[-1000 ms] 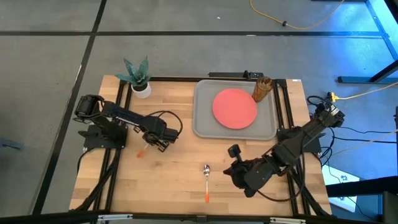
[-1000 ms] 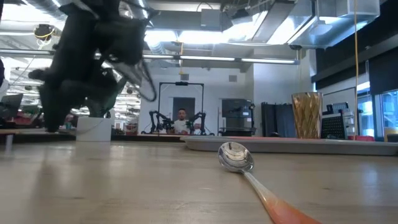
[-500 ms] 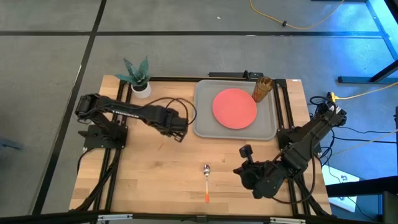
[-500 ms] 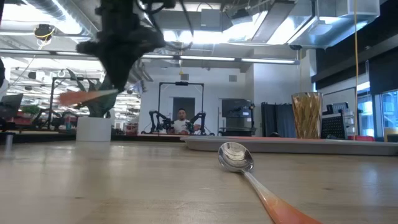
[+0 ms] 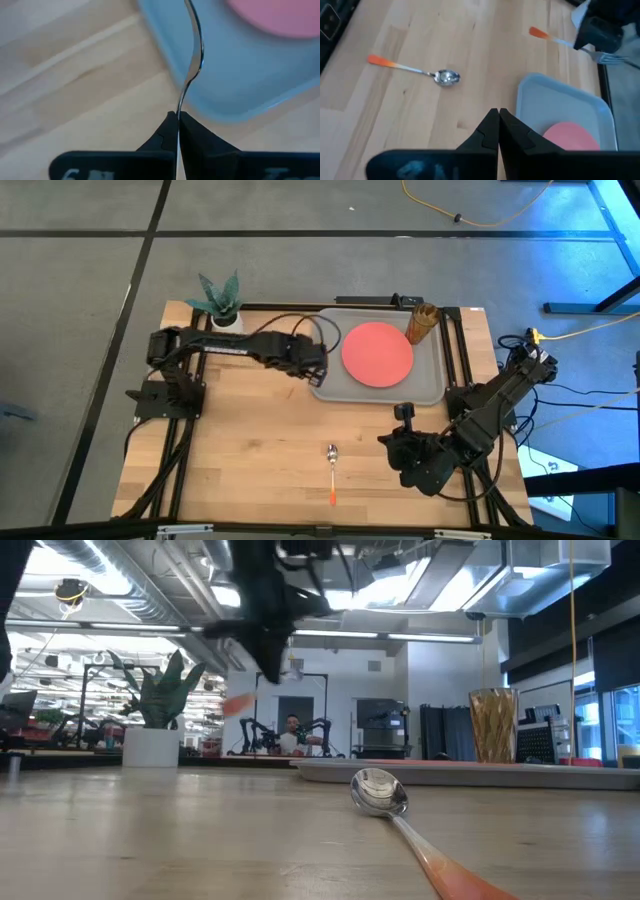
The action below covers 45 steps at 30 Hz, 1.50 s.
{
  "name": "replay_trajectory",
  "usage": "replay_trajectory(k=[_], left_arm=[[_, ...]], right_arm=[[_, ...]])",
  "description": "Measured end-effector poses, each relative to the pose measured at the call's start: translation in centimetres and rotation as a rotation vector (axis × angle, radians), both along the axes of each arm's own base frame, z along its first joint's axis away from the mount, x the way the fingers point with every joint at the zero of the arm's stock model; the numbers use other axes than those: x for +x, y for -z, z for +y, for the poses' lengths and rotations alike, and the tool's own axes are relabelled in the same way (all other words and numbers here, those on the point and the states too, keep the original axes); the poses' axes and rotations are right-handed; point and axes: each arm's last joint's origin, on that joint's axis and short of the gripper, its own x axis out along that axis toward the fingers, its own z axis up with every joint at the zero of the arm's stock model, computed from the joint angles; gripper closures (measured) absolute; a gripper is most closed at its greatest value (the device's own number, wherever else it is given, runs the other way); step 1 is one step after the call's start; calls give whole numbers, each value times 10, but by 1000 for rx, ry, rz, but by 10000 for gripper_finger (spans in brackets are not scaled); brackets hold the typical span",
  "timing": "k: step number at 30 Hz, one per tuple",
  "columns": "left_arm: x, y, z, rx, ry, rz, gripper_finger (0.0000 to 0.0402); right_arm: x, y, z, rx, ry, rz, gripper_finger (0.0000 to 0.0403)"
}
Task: Pick and place plate/cup/fork/spoon on tray
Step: Put the orange fork on the gray serving tray to the left of the pink plate
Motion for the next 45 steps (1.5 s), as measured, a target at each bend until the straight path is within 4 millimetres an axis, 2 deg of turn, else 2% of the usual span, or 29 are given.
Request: replay_trajectory(k=[9, 14, 18, 26, 28, 38, 45], left_arm=[[47, -7, 53, -57, 45, -172, 401], [52, 3, 73, -63, 24, -146, 401], [53, 15, 82, -81, 4, -116, 401], [58, 26, 99, -122, -33, -167, 401], [55, 29, 101, -150, -50, -153, 401], [71, 64, 107, -189, -52, -158, 402], [68, 76, 113, -227, -86, -112, 401]], right_arm=[[-2, 15, -2, 42, 85, 10, 395], [-3, 21, -3, 48, 113, 15, 395], [-3, 22, -3, 47, 112, 15, 395], [-3, 22, -3, 52, 117, 13, 395], [-3, 22, -3, 54, 119, 11, 395], [-3, 22, -3, 57, 133, 4, 395], [-2, 22, -3, 58, 132, 3, 395]])
